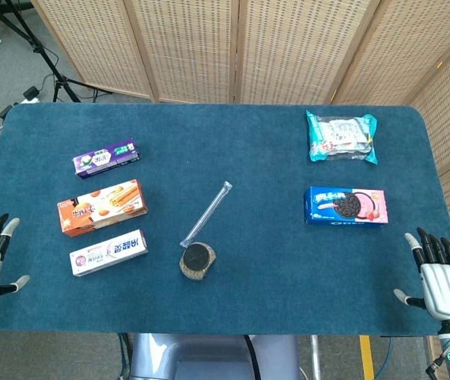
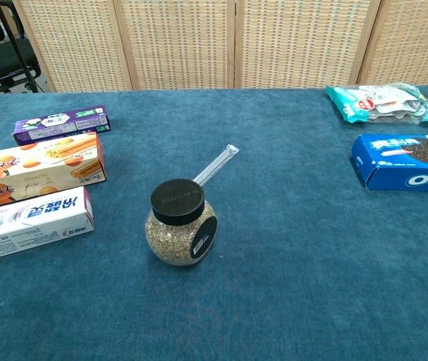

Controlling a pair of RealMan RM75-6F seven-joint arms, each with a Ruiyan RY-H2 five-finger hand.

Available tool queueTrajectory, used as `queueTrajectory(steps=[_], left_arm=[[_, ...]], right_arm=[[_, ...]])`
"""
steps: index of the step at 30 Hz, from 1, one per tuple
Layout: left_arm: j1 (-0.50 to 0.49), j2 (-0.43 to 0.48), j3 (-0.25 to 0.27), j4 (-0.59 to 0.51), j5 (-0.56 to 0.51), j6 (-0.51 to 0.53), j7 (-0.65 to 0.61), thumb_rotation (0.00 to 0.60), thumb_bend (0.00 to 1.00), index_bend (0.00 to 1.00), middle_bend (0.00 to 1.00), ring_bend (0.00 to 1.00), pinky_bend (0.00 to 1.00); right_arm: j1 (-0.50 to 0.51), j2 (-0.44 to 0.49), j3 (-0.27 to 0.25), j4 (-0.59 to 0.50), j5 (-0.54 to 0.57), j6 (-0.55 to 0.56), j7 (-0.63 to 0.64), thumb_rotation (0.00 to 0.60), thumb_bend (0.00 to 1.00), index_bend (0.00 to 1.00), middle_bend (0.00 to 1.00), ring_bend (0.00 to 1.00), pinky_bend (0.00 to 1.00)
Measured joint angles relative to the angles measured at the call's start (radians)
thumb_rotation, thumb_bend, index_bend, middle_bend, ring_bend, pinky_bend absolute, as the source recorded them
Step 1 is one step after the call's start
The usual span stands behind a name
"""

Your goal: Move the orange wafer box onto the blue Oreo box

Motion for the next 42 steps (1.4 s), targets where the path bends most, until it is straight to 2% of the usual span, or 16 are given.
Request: queueTrajectory(steps=[35, 42], left_arm=[[-0.008, 0.017, 0.008, -0.05, -0.021, -0.029, 0.026, 0.6, 0.12, 0.0, 0.0, 0.0, 0.0], [-0.019, 0.018, -0.001, -0.077, -0.057, -0.056, 0.03, 0.6, 0.13, 0.0, 0.0, 0.0, 0.0]], right_arm=[[0.003, 0.008, -0.007, -0.009, 0.005, -0.015, 0.006, 0.6, 0.0, 0.0, 0.0, 0.0, 0.0], [0.006, 0.008, -0.005, -0.006, 0.018, -0.026, 0.009, 0.6, 0.0, 0.0, 0.0, 0.0, 0.0]])
